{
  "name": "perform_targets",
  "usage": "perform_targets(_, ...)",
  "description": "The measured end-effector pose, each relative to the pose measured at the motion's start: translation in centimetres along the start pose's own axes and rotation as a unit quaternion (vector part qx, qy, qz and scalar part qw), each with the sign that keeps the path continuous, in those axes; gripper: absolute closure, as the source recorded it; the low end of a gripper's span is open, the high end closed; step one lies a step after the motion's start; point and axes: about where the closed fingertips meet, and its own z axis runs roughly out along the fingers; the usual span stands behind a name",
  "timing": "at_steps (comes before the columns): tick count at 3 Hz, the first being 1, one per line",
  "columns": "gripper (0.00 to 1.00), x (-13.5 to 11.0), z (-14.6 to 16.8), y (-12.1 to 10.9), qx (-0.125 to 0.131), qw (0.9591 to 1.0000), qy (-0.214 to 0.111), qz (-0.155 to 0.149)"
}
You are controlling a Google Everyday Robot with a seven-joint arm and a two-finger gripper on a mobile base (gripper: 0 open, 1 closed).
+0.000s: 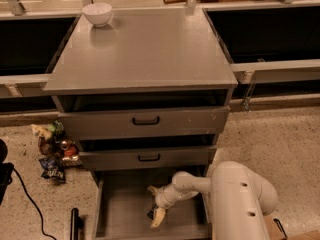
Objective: Pick rxbar blueberry from bottom drawer and place on counter
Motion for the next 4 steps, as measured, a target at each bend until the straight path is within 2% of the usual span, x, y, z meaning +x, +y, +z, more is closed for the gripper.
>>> perform_targets(3, 0.00, 4.7, 0.8, 2.2, -0.006, 0.9993, 0.007, 0.037)
perform_targets(4, 0.18, 5.8, 1.2, 2.0, -0.007, 0.9993, 0.010, 0.036)
